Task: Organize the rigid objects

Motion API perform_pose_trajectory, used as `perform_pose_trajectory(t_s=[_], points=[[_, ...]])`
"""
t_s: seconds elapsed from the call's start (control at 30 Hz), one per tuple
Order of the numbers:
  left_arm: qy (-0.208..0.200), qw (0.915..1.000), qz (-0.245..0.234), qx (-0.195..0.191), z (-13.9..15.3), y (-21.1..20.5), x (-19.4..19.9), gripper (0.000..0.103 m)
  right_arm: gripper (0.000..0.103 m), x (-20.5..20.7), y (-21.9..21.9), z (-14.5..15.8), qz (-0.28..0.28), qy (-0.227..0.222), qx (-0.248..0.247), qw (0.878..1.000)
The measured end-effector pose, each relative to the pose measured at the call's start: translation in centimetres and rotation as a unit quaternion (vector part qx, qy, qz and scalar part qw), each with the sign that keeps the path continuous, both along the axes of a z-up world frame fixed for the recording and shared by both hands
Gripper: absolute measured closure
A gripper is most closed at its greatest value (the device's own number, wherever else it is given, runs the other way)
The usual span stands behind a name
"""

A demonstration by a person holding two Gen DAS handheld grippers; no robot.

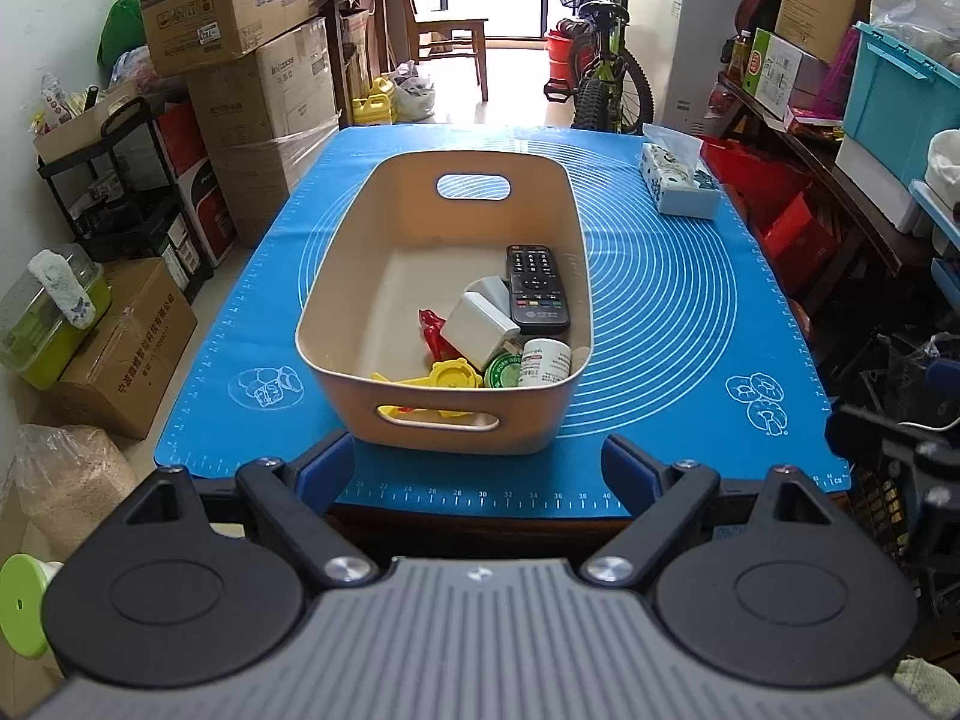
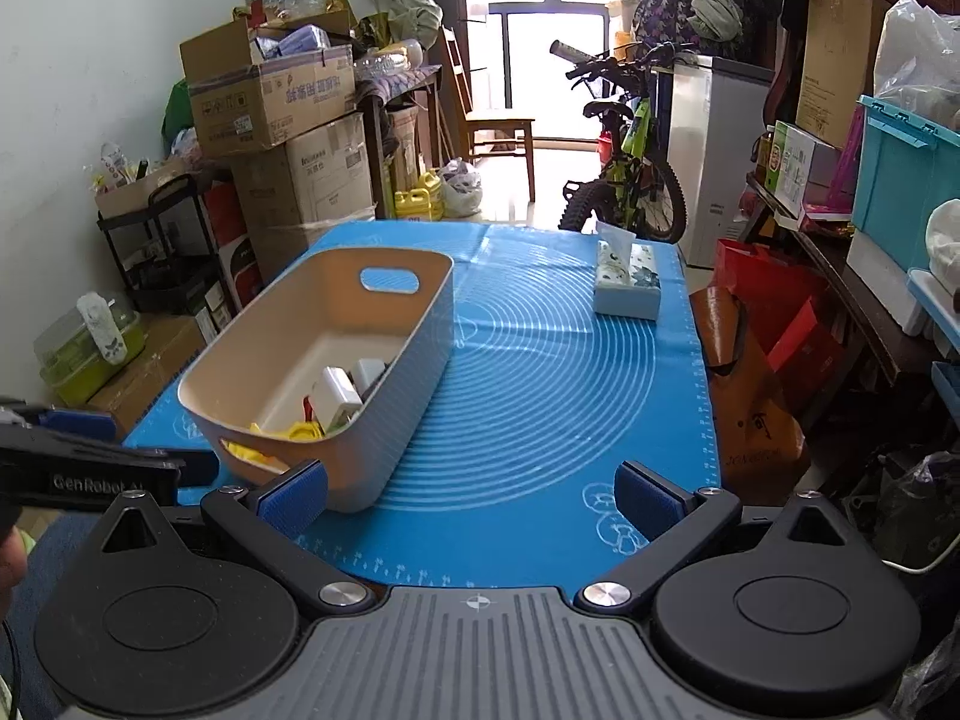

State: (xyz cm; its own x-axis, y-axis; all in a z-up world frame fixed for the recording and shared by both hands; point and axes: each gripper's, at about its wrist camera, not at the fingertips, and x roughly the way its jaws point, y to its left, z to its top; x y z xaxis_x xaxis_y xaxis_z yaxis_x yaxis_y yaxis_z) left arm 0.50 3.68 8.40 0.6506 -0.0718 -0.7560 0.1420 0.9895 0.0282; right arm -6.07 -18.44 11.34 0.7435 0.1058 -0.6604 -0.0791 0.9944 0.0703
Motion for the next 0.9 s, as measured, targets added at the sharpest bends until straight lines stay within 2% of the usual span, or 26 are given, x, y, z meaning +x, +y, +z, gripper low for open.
perform_pose_trajectory(t_s=[0.23,0.9], points=[[-0.002,1.0000,-0.006,0.001,0.0,-0.2,-0.4,0.014,0.002,-0.7,-0.9,-0.9,-0.012,0.015,0.006,1.000],[-0.001,0.9997,-0.025,-0.002,-0.2,-0.8,-0.7,0.014,0.002,-0.9,-2.1,-1.5,-0.030,0.016,0.002,0.999]])
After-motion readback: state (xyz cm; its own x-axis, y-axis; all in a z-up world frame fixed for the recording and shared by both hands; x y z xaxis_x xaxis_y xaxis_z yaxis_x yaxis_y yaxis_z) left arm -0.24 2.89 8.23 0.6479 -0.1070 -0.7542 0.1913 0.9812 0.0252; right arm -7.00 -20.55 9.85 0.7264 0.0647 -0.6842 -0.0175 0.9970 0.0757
